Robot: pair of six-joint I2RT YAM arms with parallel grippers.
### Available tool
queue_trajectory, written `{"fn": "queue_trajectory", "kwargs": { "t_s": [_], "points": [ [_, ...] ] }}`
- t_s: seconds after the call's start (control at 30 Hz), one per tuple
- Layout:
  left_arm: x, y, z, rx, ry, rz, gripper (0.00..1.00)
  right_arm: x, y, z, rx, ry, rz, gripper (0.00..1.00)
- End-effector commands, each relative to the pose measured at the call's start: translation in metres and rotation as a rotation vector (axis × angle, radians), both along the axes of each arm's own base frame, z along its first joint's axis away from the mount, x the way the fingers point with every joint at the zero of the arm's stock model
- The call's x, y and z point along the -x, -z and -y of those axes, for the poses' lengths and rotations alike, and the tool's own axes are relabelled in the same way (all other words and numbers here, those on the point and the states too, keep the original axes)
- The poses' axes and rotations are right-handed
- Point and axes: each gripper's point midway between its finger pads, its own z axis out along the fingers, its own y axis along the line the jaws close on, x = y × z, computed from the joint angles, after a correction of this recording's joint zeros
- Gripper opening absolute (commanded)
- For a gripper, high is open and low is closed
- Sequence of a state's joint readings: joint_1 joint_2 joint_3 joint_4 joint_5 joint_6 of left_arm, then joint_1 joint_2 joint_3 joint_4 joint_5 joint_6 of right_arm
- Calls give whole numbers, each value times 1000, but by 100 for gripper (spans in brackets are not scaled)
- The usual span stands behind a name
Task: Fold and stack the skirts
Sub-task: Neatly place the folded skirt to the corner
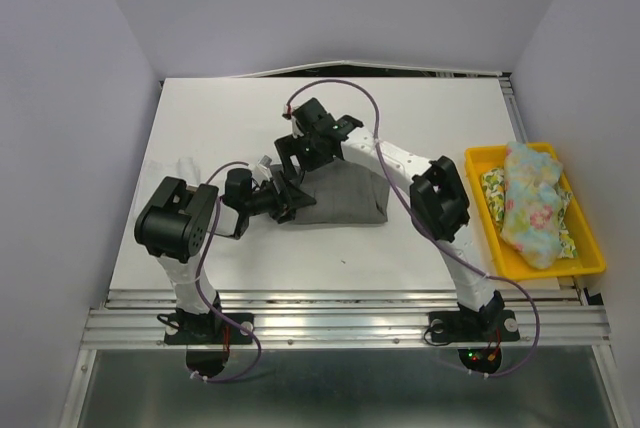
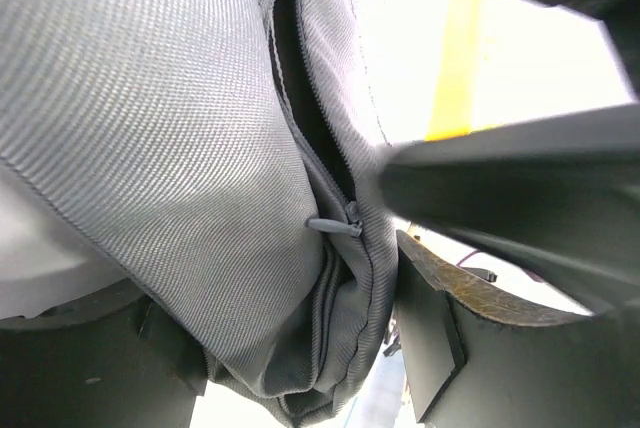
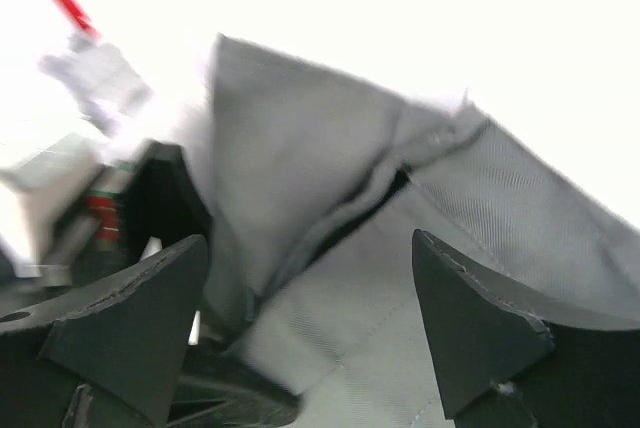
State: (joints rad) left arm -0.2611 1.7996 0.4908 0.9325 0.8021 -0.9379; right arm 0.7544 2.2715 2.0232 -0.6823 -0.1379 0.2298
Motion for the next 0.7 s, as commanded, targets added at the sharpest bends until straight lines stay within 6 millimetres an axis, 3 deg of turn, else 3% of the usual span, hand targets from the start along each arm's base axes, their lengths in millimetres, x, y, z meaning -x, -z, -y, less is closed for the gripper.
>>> {"fn": "queue_trajectory", "kwargs": {
  "t_s": [0.0, 0.07, 0.1, 0.17, 0.23, 0.27, 0.3, 0.43, 0.47, 0.57, 0.67],
  "points": [
    [-10, 5, -1, -24, -30, 27, 74, -33, -111, -2, -123, -6, 249, 88],
    [-10, 6, -1, -26, -29, 25, 74, -44, -117, 16, -110, 28, 267, 88],
    [-10, 6, 0, -25, -29, 27, 74, -53, -111, 38, -77, 54, 265, 86],
    [-11, 6, 0, -24, -28, 28, 74, -57, -96, 63, -17, 72, 246, 81],
    [-12, 5, 1, -22, -24, 29, 74, -60, -63, 102, 126, 119, 230, 77],
    [-14, 3, 2, -18, -23, 35, 75, -56, -50, 111, 170, 124, 217, 74],
    [-15, 1, 2, -16, -24, 38, 75, -52, -26, 132, 251, 137, 190, 73],
    [-19, -1, 5, -11, -21, 43, 77, -40, 17, 148, 343, 129, 130, 64],
    [-19, -1, 5, -10, -20, 43, 77, -36, 36, 151, 368, 122, 97, 62],
    [-25, -3, 8, -14, -22, 46, 79, -34, 69, 150, 390, 107, 60, 47],
    [-32, 1, 7, -46, -21, 42, 81, -36, 85, 145, 380, 68, 60, 41]
  ]
}}
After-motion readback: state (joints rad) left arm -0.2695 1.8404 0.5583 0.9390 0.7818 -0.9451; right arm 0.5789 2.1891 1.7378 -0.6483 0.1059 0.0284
